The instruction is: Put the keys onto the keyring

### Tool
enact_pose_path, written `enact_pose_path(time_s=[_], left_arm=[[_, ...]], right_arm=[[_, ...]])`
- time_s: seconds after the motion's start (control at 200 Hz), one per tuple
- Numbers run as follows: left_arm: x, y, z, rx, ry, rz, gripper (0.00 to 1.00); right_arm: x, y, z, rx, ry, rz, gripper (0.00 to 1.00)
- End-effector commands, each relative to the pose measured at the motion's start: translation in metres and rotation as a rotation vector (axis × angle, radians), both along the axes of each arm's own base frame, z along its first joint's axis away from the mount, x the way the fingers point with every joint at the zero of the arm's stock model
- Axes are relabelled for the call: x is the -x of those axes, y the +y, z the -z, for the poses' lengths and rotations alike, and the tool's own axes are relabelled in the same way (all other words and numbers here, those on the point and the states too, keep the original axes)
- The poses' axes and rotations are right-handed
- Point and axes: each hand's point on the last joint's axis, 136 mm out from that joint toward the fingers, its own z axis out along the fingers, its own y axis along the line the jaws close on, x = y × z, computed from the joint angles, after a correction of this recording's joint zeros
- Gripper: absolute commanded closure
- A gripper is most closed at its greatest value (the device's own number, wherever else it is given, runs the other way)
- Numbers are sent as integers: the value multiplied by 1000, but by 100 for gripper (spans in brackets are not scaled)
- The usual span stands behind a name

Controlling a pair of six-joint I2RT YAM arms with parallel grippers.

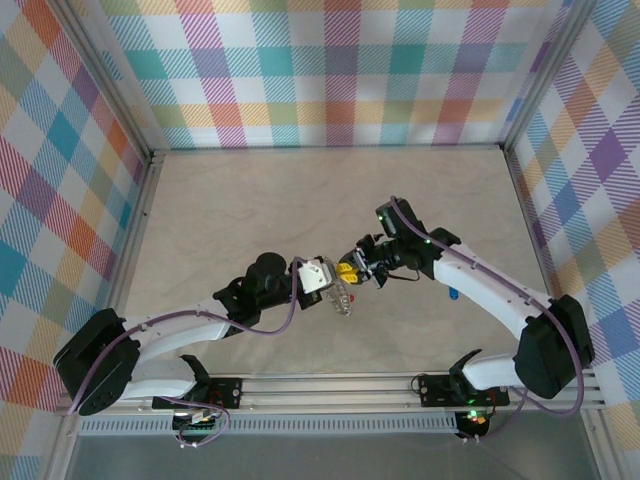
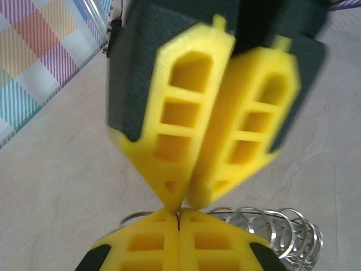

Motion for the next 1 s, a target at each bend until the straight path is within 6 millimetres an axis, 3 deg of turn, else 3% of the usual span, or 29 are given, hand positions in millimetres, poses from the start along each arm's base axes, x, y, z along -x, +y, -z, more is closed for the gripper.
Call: enact_pose_path(time_s=[0.0,0.255,0.41,0.535,0.59,0.675,0.78,0.855,0.995], left_arm=[[-2,1,-16,22,-39,-21,100],[2,-3,-28,10,6,13,100],[5,-3,-36,19,29,55,100],[6,2,-45,26,56,86,100],[8,3,-48,24,69,110,100],[12,3,-49,16,87,148,100],[19,1,-53,9,91,190,100],[22,0,-53,-1,88,220,100],[27,-2,-52,-28,87,264,100]], right_arm=[[13,4,-17,-56,-34,-30,71],[5,-32,-25,41,-317,-51,65],[-12,-42,-52,168,-841,-296,62],[-18,-52,-57,293,-1224,-485,64],[-11,-46,-59,283,-1426,-613,67],[19,-35,-57,194,-1736,-887,68],[48,-33,-42,106,-1928,-1130,65],[52,-32,-35,95,-1976,-1225,67],[44,-24,-43,98,-2062,-1267,73]])
